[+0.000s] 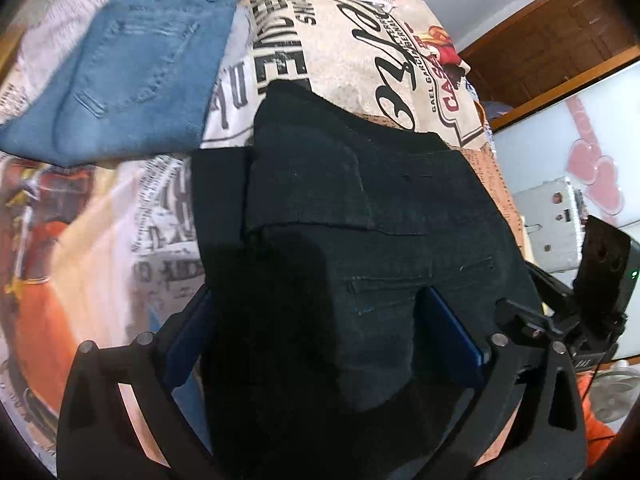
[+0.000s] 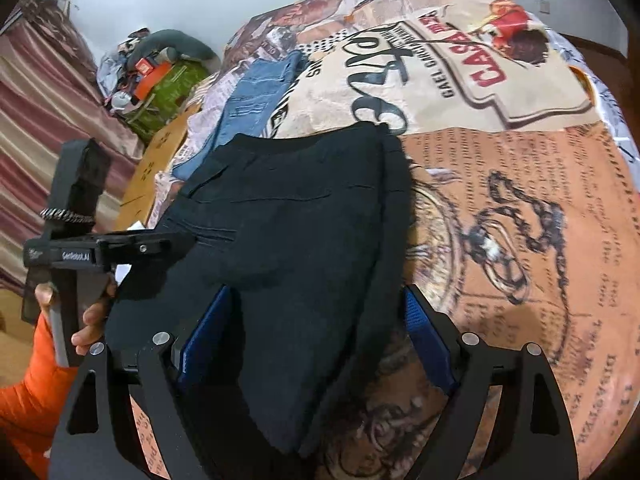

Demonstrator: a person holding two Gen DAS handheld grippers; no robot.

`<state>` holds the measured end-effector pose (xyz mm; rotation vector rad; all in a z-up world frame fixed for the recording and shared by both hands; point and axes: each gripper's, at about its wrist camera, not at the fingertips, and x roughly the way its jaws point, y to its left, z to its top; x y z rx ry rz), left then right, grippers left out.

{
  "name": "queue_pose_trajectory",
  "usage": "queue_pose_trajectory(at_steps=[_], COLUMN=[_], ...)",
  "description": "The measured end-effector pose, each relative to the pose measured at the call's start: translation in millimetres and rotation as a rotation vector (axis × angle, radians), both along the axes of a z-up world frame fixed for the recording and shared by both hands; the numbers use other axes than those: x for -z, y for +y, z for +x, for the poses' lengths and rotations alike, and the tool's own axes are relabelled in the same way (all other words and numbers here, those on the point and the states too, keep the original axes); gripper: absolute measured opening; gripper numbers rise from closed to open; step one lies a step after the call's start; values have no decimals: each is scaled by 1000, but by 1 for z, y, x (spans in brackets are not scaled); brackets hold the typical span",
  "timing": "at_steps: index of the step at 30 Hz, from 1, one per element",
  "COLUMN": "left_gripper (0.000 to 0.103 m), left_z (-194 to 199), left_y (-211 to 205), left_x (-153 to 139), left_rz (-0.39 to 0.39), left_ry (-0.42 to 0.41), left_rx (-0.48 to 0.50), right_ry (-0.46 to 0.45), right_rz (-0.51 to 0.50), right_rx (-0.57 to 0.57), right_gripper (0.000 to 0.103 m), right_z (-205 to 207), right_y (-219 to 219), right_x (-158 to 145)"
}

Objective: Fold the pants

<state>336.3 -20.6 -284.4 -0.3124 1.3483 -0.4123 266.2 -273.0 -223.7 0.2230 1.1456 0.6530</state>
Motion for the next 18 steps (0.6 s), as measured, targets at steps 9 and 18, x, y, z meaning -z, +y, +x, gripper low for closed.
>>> queue_pose_trajectory(at_steps=[9, 18], left_gripper=[67, 31], left_z=[-7, -24], left_y=[-10, -12], left_x=[-20, -56], left_rz=[47, 121], left_ry=[-125, -244], left_rx=[-3, 39], right_ry=[5, -78], right_rz=[43, 18], right_rx=[-10, -36], right_gripper=[53, 20], right_z=[5, 1], right_y=[9, 6], right_x=[0, -34])
